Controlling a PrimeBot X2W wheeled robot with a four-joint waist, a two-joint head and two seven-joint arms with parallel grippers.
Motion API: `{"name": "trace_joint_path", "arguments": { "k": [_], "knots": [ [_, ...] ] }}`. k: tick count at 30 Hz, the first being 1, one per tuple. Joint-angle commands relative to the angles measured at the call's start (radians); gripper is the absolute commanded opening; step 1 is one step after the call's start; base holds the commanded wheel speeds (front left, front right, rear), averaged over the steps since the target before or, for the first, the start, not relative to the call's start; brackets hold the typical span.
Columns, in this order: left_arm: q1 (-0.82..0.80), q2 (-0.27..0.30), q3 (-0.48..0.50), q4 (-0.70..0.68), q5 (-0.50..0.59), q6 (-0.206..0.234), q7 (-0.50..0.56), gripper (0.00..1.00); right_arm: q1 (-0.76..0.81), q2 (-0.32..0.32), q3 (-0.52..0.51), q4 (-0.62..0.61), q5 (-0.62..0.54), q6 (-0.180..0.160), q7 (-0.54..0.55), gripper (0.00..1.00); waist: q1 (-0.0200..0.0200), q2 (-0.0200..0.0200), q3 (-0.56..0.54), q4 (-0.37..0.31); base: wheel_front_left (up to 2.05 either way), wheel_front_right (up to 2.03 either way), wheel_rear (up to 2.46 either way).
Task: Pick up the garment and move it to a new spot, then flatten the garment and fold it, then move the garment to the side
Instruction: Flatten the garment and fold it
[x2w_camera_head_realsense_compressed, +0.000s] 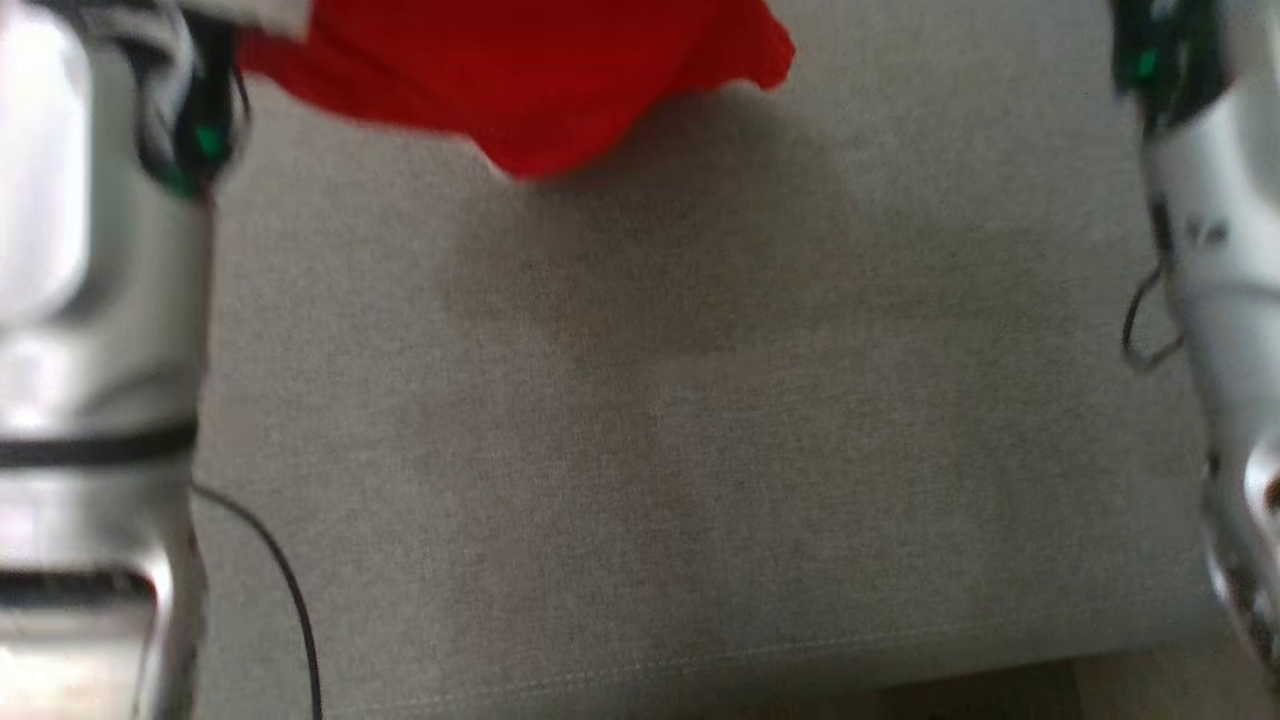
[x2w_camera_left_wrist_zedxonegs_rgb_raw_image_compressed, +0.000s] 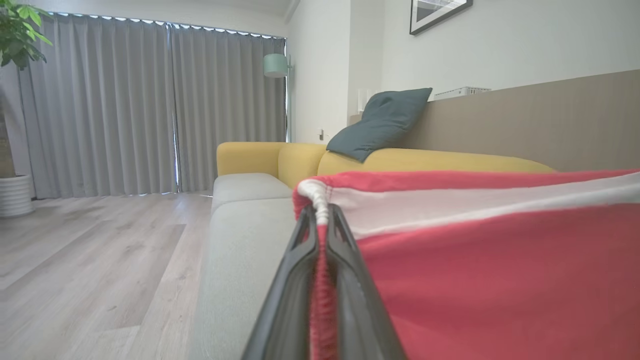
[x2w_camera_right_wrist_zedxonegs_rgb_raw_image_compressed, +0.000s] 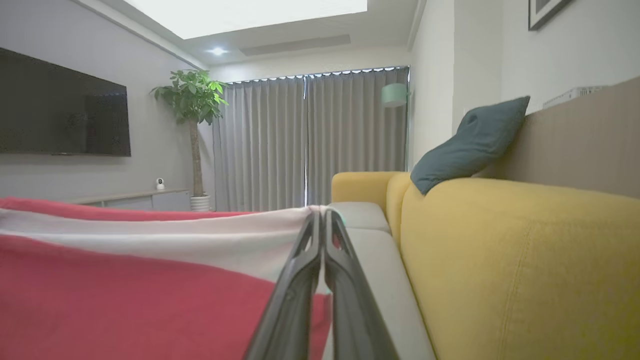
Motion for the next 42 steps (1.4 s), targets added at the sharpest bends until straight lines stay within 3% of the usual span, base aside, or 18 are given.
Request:
{"name": "trace_joint_path", "arguments": {
  "k": [1,5,9,16,29,34,42],
  "knots": [
    [-0.112,0.032,0.026,0.004,0.013,-0.002,-0.023,0.0,-0.089,0.024,-0.006,0.006,-0.033,0.007,-0.019,0.0,0.0,0.0,0.068,-0.005,0.0,0.0,0.0],
    [-0.279,0.025,0.013,0.094,0.041,-0.004,-0.076,0.0,-0.235,0.034,-0.067,0.08,-0.096,0.007,-0.034,0.0,0.0,0.0,0.121,-0.008,0.0,0.0,0.0],
    [-0.376,0.006,0.023,0.148,0.044,-0.005,-0.104,0.0,-0.313,0.034,-0.159,0.042,-0.171,0.007,-0.036,0.0,0.0,0.0,0.14,-0.011,0.0,0.0,0.0],
    [-0.308,-0.034,0.063,0.156,0.0,-0.023,-0.108,0.0,-0.249,0.06,-0.205,-0.039,-0.186,0.007,-0.036,0.0,0.0,0.0,0.14,-0.024,0.0,0.0,0.0],
    [0.42,-0.11,0.178,0.155,-0.07,-0.038,-0.109,0.0,0.405,0.028,-0.022,-0.167,0.022,0.007,-0.036,0.0,0.0,0.0,0.014,-0.044,0.0,0.0,0.0],
    [0.611,-0.12,0.234,0.091,-0.088,-0.04,-0.109,0.0,0.623,0.01,0.005,-0.227,0.064,0.007,-0.036,0.0,0.0,0.0,-0.068,-0.036,0.0,0.0,0.0],
    [0.886,-0.121,0.212,0.019,-0.175,-0.029,-0.109,0.0,0.932,0.004,0.012,-0.265,0.101,0.007,-0.013,0.0,0.0,0.0,-0.248,-0.032,0.0,0.0,0.0]
  ]
}}
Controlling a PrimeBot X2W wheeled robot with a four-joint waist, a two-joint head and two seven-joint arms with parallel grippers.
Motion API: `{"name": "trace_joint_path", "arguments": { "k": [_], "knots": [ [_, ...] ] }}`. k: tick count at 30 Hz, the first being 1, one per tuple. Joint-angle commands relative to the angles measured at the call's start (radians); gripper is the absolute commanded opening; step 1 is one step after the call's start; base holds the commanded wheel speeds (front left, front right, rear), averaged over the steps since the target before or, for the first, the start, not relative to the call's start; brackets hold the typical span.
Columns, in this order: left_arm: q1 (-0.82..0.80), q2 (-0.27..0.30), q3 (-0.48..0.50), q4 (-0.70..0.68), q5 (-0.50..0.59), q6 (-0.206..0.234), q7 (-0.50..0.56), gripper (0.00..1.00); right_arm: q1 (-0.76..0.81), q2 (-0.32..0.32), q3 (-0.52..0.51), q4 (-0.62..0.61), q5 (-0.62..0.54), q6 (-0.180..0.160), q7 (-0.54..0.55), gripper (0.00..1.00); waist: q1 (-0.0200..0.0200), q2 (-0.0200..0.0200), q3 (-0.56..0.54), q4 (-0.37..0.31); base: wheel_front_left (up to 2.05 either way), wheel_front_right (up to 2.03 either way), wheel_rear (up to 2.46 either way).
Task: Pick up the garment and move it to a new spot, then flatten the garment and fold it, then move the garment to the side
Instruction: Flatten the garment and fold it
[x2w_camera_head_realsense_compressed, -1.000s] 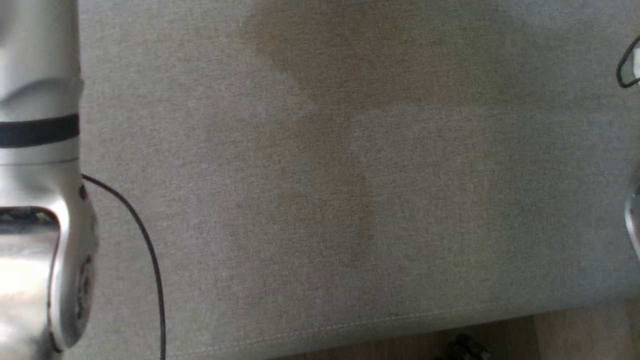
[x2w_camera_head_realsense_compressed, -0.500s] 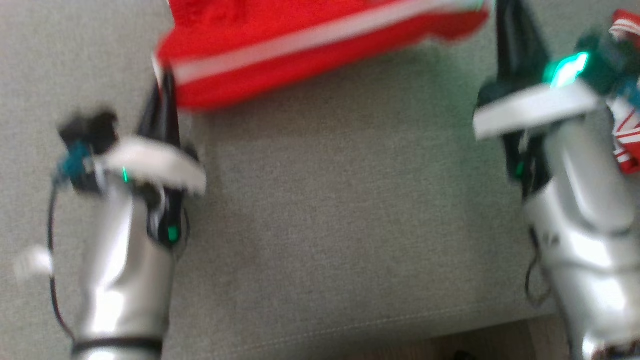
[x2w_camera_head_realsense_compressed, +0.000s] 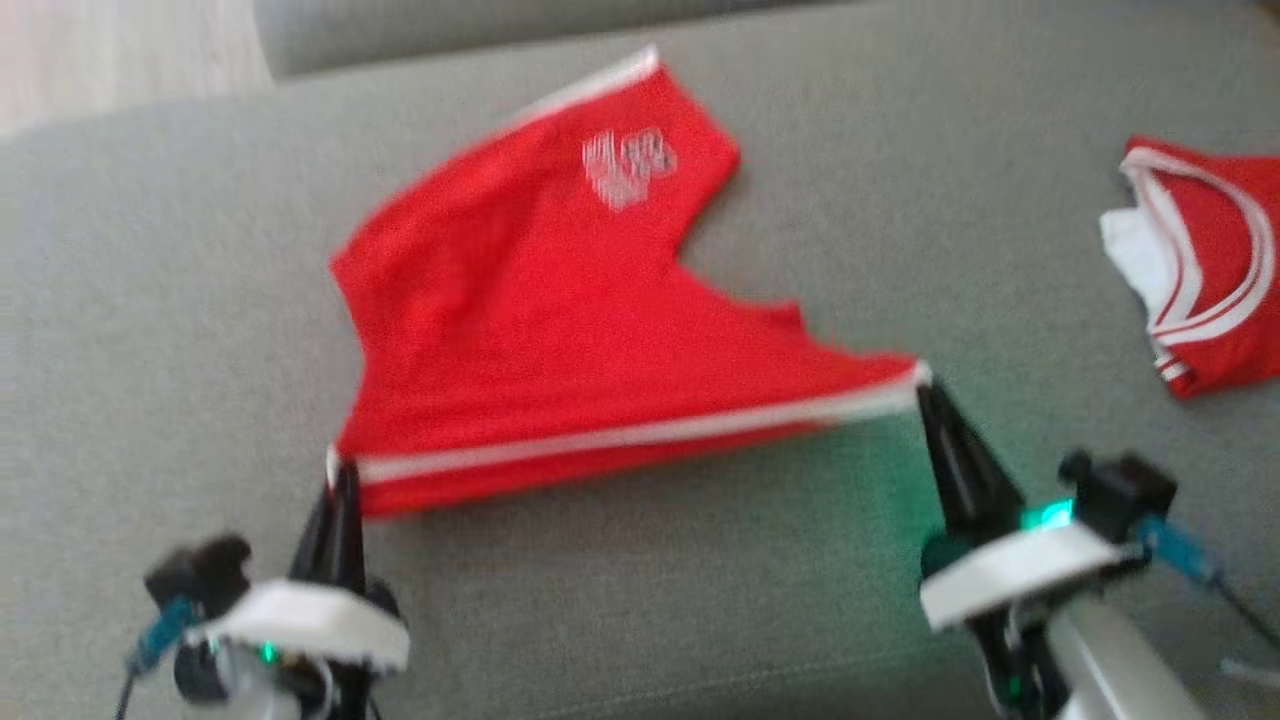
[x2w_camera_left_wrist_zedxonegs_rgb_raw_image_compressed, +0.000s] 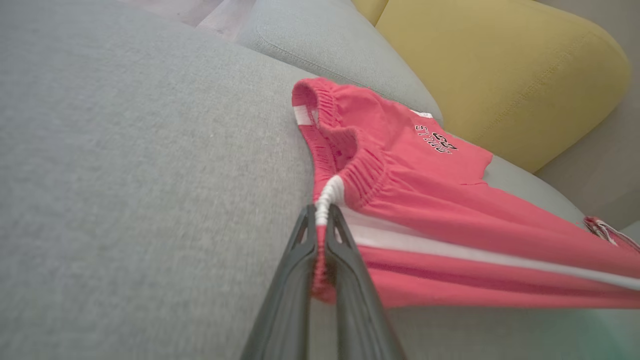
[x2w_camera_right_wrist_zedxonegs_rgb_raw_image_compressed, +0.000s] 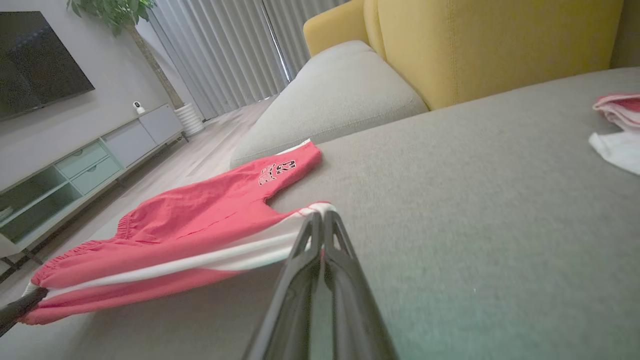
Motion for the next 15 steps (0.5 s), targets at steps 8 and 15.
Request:
{"name": "trace_joint_path", "arguments": {
  "k": [8,15],
  "knots": [
    [0.145,0.029,-0.001,-0.124,-0.042,0.036,-0.006,0.0,0.139,-0.029,-0.057,-0.151,-0.01,0.006,0.064,0.0,0.0,0.0,-0.118,0.019,0.0,0.0,0.0],
    [0.085,0.029,-0.048,-0.18,-0.05,0.042,-0.006,0.0,0.041,-0.036,-0.069,-0.177,-0.077,0.006,0.113,0.0,0.0,0.0,-0.08,0.071,0.0,0.0,0.0]
  ]
}}
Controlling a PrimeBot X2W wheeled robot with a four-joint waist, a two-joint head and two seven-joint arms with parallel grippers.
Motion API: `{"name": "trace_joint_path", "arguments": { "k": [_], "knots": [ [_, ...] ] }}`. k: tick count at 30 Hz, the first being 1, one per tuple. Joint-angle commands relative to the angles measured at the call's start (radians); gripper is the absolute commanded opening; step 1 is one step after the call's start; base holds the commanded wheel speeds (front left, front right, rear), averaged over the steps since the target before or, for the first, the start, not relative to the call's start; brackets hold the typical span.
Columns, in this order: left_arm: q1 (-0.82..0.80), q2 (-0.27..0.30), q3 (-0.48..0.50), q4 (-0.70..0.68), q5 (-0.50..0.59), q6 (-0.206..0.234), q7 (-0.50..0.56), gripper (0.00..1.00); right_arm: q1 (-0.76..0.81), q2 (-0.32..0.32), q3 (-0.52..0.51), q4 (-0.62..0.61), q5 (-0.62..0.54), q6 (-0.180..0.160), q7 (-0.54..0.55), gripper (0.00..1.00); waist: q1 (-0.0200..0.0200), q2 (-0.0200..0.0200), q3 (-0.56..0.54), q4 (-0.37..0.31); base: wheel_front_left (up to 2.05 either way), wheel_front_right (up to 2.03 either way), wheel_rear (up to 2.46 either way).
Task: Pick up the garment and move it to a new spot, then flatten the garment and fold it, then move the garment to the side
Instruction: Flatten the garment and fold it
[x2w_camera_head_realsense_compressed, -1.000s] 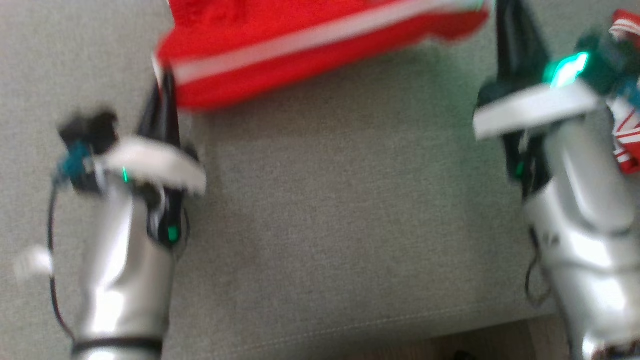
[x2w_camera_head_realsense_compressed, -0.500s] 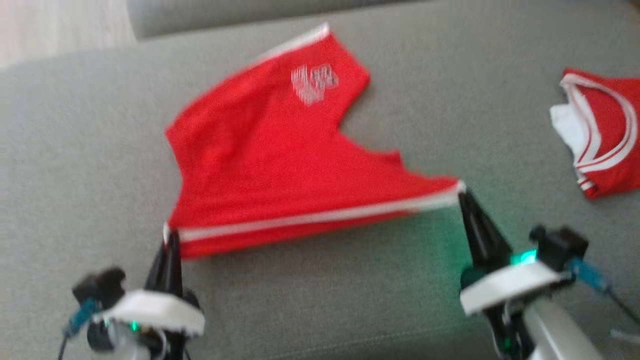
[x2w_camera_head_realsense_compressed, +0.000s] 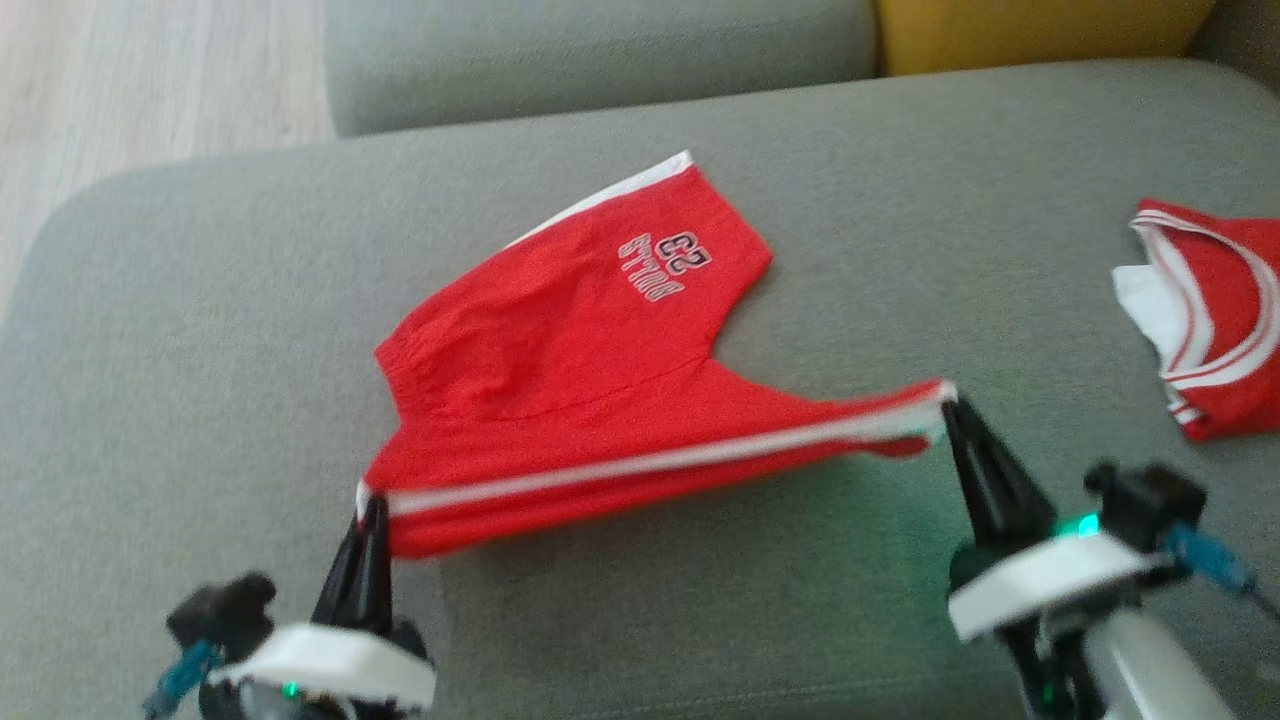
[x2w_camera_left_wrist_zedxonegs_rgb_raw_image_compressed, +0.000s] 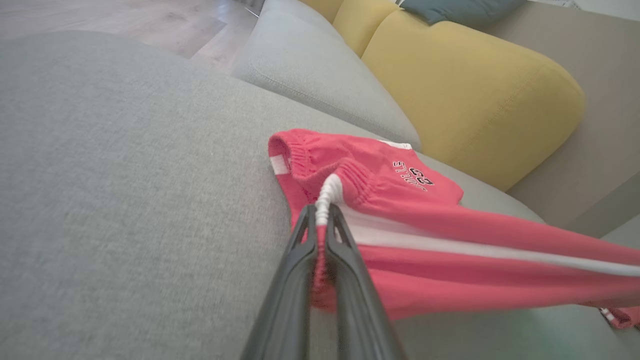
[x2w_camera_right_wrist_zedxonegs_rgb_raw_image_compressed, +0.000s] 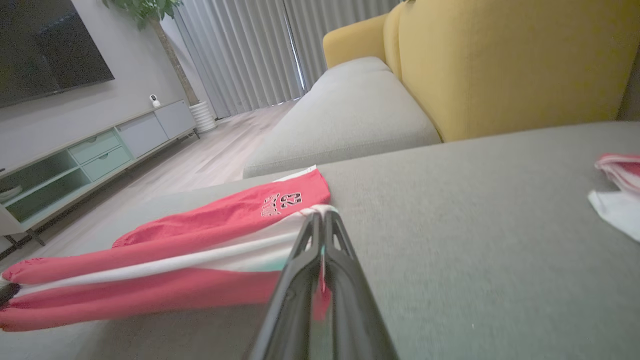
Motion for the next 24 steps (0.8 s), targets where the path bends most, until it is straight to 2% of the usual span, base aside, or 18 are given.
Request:
{"name": "trace_joint_path", "arguments": {
  "k": [1,4,11,14,24],
  "knots": [
    [-0.088,0.021,0.028,-0.033,-0.009,0.014,-0.006,0.0,-0.112,-0.028,0.005,-0.027,-0.021,0.003,0.006,0.0,0.0001,-0.0001,0.036,0.03,0.0,0.0,0.0],
    [-0.135,0.021,0.013,-0.039,-0.016,0.019,-0.006,0.0,-0.177,-0.029,0.006,-0.008,-0.031,0.003,0.013,0.0,0.0001,-0.0001,0.066,0.049,0.0,0.0,0.0],
    [-0.346,0.021,-0.06,-0.004,-0.052,0.066,-0.006,0.0,-0.477,-0.041,0.038,0.136,-0.071,0.003,0.042,0.0,0.0001,-0.0001,0.2,0.119,0.0,0.0,0.0],
    [-0.409,0.021,-0.084,0.014,-0.064,0.093,-0.006,0.0,-0.581,-0.038,0.063,0.209,-0.083,0.003,0.046,0.0,0.0001,-0.0001,0.246,0.14,0.0,0.0,0.0],
    [-0.545,0.021,-0.207,0.05,-0.147,0.138,-0.006,0.0,-0.862,-0.044,0.11,0.483,-0.132,0.003,0.025,0.0,0.0001,-0.0001,0.348,0.219,0.0,0.0,0.0]
  ]
}}
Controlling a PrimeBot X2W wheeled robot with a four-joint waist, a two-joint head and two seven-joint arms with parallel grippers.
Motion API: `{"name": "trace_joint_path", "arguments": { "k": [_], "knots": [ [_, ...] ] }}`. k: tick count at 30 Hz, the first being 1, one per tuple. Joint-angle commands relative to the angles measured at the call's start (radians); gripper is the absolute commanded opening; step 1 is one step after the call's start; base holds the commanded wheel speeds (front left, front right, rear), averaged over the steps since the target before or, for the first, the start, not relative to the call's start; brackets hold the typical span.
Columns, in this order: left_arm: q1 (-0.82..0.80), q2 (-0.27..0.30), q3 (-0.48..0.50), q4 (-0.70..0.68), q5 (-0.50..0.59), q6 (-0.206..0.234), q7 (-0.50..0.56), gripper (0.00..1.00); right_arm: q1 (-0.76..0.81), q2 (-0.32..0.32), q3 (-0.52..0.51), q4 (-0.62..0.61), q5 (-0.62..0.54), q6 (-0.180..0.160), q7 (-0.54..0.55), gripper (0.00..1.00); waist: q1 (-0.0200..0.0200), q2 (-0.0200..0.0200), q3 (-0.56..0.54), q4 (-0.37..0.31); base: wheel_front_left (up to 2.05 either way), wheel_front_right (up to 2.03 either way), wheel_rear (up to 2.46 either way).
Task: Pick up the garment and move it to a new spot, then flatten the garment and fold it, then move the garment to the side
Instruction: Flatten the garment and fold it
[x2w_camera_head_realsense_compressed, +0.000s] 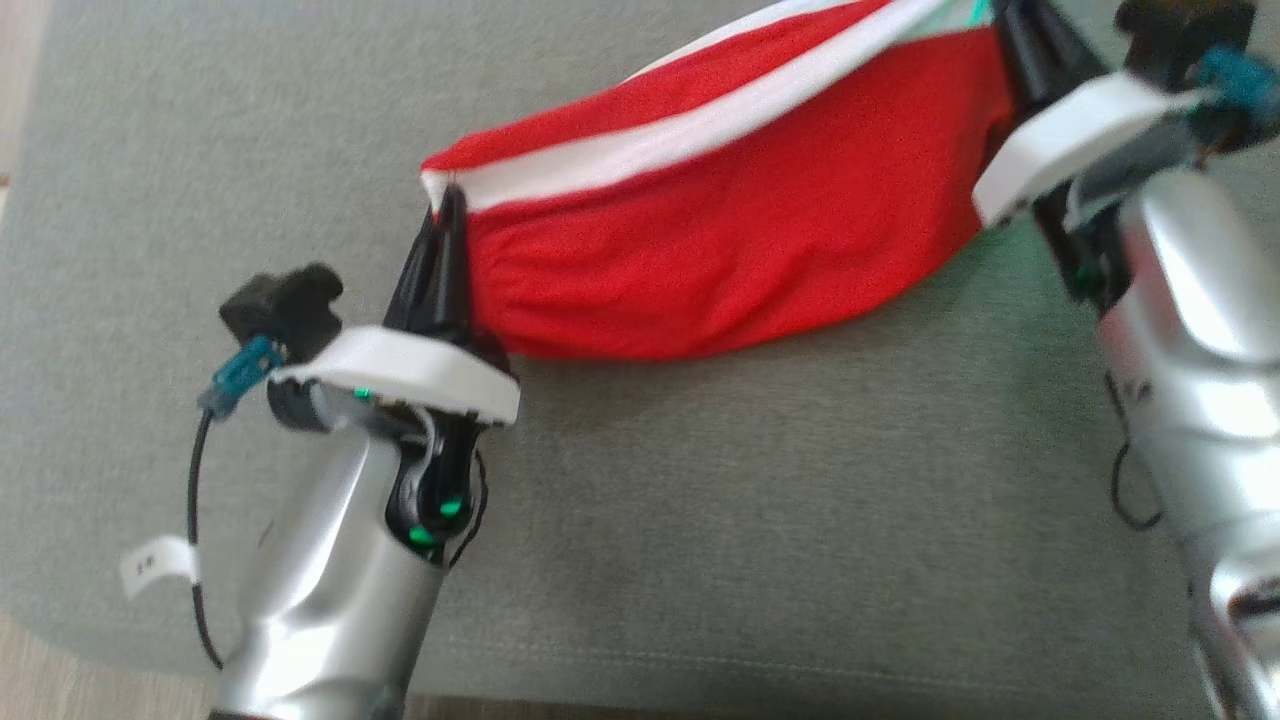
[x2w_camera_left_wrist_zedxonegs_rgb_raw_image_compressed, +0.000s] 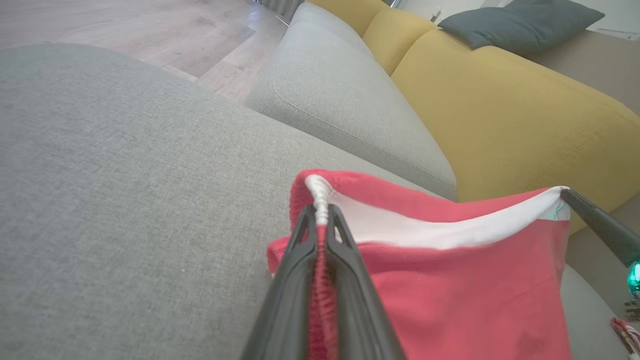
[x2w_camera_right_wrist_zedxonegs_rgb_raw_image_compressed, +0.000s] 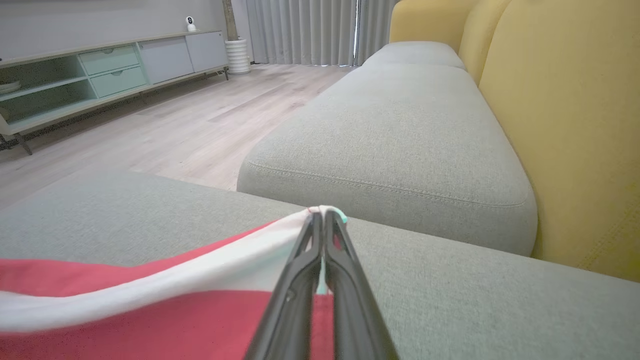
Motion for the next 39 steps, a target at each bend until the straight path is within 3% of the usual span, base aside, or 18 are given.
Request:
{"name": "trace_joint_path", "arguments": {
  "k": [1,11,13,14,15,16,29,39],
  "knots": [
    [-0.045,0.019,0.018,-0.028,-0.014,0.009,-0.005,0.0,-0.044,0.002,0.008,-0.003,-0.01,0.003,-0.018,0.0,0.0,0.0,0.033,0.033,0.0,0.0,0.0],
    [-0.156,0.019,-0.047,-0.014,-0.085,0.077,-0.005,0.0,-0.241,0.013,-0.042,0.26,-0.115,0.003,-0.068,0.0,0.0,0.0,0.103,0.061,0.0,0.0,0.0],
    [-0.173,0.019,-0.052,-0.013,-0.092,0.086,-0.005,0.16,-0.269,0.022,-0.05,0.295,-0.135,0.003,-0.082,0.0,0.0,0.0,0.116,0.057,0.0,0.0,0.0],
    [-0.179,0.019,-0.053,-0.01,-0.092,0.09,-0.005,0.35,-0.281,0.029,-0.054,0.31,-0.144,0.003,-0.089,0.0,0.0,0.0,0.122,0.054,0.0,0.0,0.0],
    [-0.185,0.019,-0.055,-0.005,-0.092,0.094,-0.005,0.9,-0.292,0.036,-0.063,0.324,-0.148,0.003,-0.097,0.2,0.0,0.0,0.127,0.051,0.0,0.0,0.0],
    [-0.19,0.019,-0.059,0.0,-0.095,0.097,-0.005,1.0,-0.301,0.044,-0.073,0.338,-0.148,0.003,-0.106,0.97,0.0,0.0,0.132,0.048,0.0,0.0,0.0],
    [-0.114,0.019,-0.015,-0.008,-0.027,0.143,-0.005,1.0,-0.255,0.07,-0.055,0.42,-0.09,0.003,-0.16,1.0,0.0,0.0,0.102,0.03,0.0,0.0,0.0],
    [-0.017,0.019,0.024,-0.053,0.02,0.149,-0.005,1.0,-0.135,0.062,0.046,0.478,0.039,0.003,-0.023,1.0,0.0,0.0,0.067,0.03,0.0,0.0,0.0]
  ]
}}
